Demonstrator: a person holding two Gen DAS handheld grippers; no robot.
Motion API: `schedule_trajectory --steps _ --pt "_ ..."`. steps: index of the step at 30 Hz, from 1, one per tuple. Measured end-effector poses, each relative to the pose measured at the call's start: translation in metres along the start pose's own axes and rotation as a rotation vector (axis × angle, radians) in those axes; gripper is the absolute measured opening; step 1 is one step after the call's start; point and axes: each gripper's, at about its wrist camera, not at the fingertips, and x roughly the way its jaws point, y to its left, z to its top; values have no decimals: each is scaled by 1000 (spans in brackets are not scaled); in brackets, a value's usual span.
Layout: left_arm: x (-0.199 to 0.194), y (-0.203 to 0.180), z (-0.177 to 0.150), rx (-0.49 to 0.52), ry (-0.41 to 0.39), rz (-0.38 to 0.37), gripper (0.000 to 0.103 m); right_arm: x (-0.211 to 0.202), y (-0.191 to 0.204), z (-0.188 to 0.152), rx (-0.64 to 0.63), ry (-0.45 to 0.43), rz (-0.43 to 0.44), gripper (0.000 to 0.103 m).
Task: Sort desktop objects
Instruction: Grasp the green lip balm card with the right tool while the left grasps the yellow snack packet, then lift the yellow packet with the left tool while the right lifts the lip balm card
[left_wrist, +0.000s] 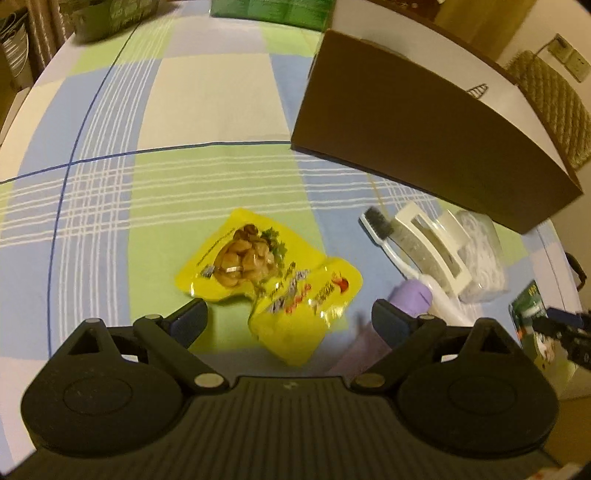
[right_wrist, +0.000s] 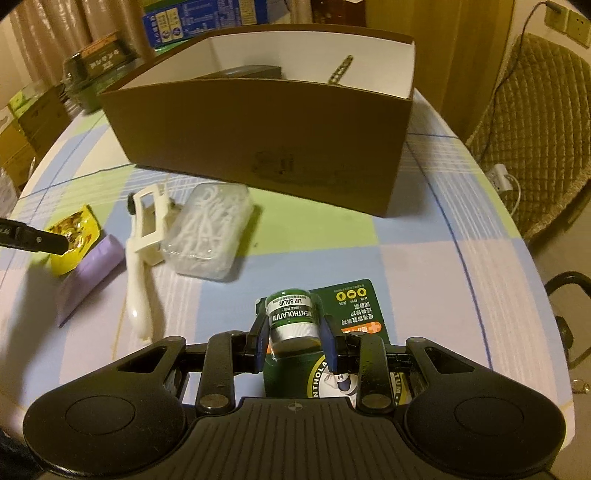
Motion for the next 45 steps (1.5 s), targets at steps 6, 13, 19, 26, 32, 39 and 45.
schedule_trajectory --steps 6,13,19,26,32,39,45 --pt "16 -11 18 31 -6 9 95 1 -3 1 13 -1 -5 27" --pt "32 -34 20 225 14 76 92 2 -3 1 25 3 -6 27" --pt "34 -32 9 376 11 78 70 3 -4 2 30 1 -5 27" --pt "28 -27 14 400 -12 54 56 6 -3 5 24 -2 -7 27" --pt "16 -29 12 403 -48 57 55 10 2 7 -12 0 -25 29" --pt "-8 -33 11 395 -101 50 55 10 7 5 -19 -10 -25 29" --pt "-21 -37 13 383 -131 46 55 12 8 5 -26 -17 -28 29"
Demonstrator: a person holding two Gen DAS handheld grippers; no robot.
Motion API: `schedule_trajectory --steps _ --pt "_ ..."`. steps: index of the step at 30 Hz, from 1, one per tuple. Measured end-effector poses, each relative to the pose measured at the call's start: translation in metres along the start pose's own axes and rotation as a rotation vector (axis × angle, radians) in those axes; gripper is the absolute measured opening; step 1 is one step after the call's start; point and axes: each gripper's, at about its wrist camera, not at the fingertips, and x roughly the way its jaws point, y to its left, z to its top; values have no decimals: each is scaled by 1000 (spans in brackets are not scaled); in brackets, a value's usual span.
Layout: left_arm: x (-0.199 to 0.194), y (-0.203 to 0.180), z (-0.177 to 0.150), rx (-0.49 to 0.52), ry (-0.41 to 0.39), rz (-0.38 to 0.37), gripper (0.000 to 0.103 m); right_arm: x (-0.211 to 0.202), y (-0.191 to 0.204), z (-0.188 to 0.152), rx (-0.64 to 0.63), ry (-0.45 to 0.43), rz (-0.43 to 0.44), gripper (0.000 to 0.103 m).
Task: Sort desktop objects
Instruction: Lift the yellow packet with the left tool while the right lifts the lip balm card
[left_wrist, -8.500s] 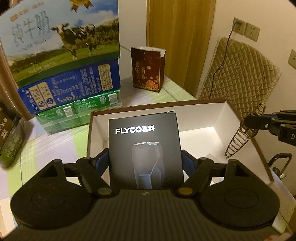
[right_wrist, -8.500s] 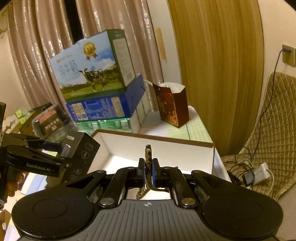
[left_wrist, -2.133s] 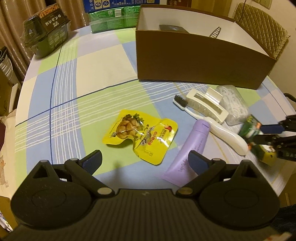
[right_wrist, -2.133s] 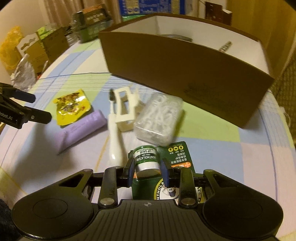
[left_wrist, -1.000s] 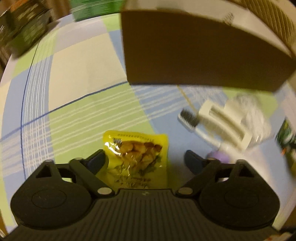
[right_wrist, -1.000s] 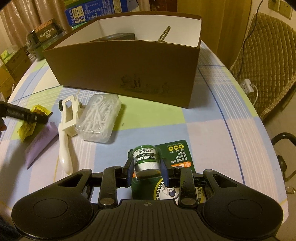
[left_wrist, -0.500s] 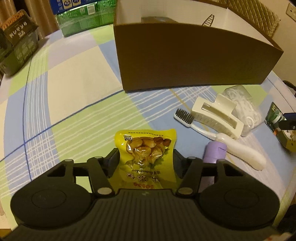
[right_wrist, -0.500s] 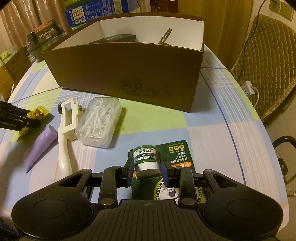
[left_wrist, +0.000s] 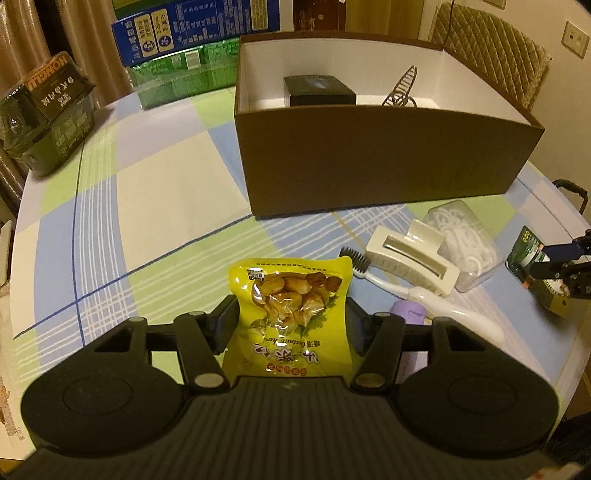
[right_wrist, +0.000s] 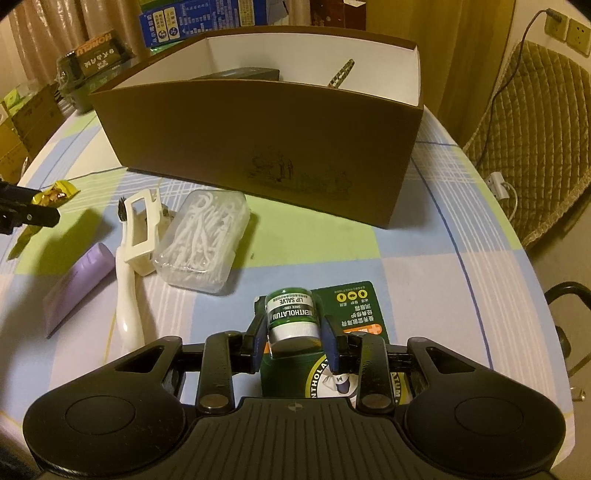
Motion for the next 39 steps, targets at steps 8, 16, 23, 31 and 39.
schedule_trajectory --steps 8,16,23,31,39 --pt "-6 -4 -2 -6 -3 4 55 2 5 2 -22 -8 -4 36" --pt "-13 -6 -4 -13 -7 8 55 8 7 6 -40 -19 -8 37" --pt "-18 -8 -5 -17 -8 16 55 10 6 5 -50 -2 12 30" --pt "-19 -11 -6 -18 -5 9 55 11 6 5 -48 4 19 30" --pt "-23 -12 -6 -20 -12 6 55 9 7 3 -62 19 38 30"
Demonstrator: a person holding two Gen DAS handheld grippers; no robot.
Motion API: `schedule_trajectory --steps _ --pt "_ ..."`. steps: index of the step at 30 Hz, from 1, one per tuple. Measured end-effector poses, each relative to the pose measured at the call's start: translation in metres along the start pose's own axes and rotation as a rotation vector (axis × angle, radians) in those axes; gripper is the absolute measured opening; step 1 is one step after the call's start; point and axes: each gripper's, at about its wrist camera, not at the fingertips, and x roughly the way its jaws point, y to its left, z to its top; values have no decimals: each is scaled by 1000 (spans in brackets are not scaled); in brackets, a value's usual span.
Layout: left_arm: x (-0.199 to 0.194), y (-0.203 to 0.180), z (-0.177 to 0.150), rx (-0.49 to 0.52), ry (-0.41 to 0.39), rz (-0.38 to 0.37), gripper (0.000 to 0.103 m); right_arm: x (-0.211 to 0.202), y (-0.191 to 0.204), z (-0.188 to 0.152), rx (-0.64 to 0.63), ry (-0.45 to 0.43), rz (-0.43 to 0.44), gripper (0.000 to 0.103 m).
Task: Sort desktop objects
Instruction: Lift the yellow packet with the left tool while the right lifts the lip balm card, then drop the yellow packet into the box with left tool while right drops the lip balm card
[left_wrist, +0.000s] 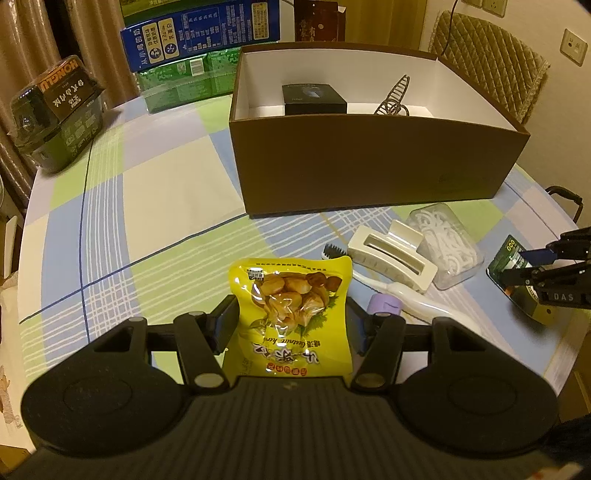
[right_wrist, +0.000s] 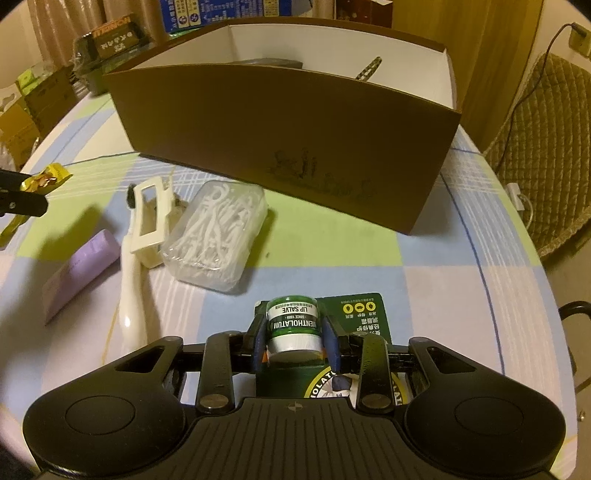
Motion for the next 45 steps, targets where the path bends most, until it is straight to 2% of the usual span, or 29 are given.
schedule_trajectory --steps 11,23,28,35,45 --pt "-18 9 13 -12 -50 -10 55 -42 -7 18 23 -46 84 30" --pt "-36 -7 68 67 -179 -60 56 -78 -3 74 -49 -177 158 30" --pt "-36 -15 99 89 -231 -83 56 -83 -8 104 -93 -234 149 30" --pt "-23 -19 137 104 -264 -104 56 -80 -18 144 -118 -284 146 30" --pt "6 -17 188 87 -250 -163 56 -59 -35 192 -146 -290 164 30"
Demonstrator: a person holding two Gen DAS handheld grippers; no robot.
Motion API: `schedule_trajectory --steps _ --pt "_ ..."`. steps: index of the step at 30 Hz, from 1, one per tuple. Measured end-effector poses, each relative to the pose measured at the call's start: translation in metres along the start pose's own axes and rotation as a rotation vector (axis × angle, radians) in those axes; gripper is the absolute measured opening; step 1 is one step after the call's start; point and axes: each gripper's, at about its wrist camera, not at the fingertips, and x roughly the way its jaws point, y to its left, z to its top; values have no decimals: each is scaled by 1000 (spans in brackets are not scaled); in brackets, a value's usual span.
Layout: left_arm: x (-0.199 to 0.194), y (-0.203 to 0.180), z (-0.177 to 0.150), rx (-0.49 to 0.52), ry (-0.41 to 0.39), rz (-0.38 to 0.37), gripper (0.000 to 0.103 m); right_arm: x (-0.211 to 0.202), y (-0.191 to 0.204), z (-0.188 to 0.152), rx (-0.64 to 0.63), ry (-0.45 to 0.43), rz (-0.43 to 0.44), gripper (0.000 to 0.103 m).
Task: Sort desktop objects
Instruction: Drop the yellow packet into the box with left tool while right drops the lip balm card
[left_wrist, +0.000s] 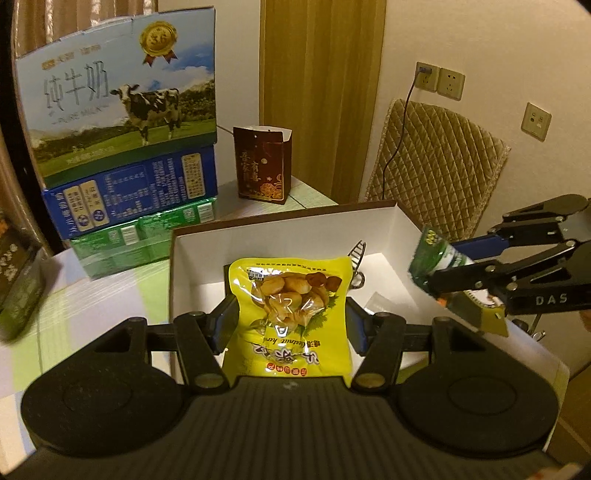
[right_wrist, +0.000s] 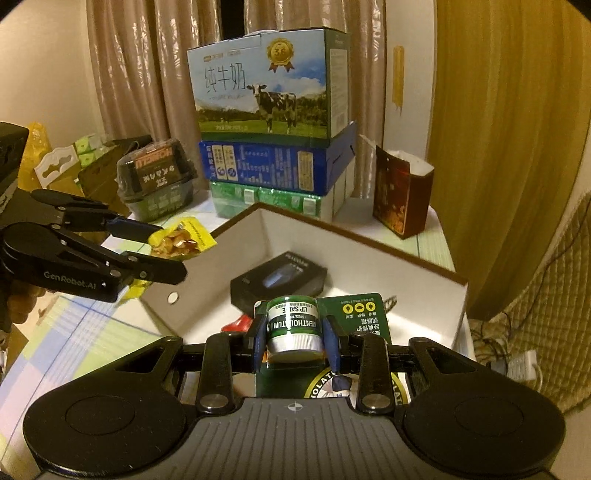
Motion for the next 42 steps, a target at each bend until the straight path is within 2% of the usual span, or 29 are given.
schedule_trajectory --steps 12,30,36,40,42 --pt "55 1 4 20 101 -32 56 53 -20 5 -23 99 10 30" --pt "114 16 -25 1 278 16 56 104 -36 -9 -15 218 49 30" --pt "119 18 -28 2 300 31 59 114 -35 -11 -20 235 61 30" --pt "118 21 -28 -1 298 36 69 119 -33 -11 -22 241 72 30" --pt "116 21 -28 0 294 41 69 121 -32 -12 -25 246 74 30"
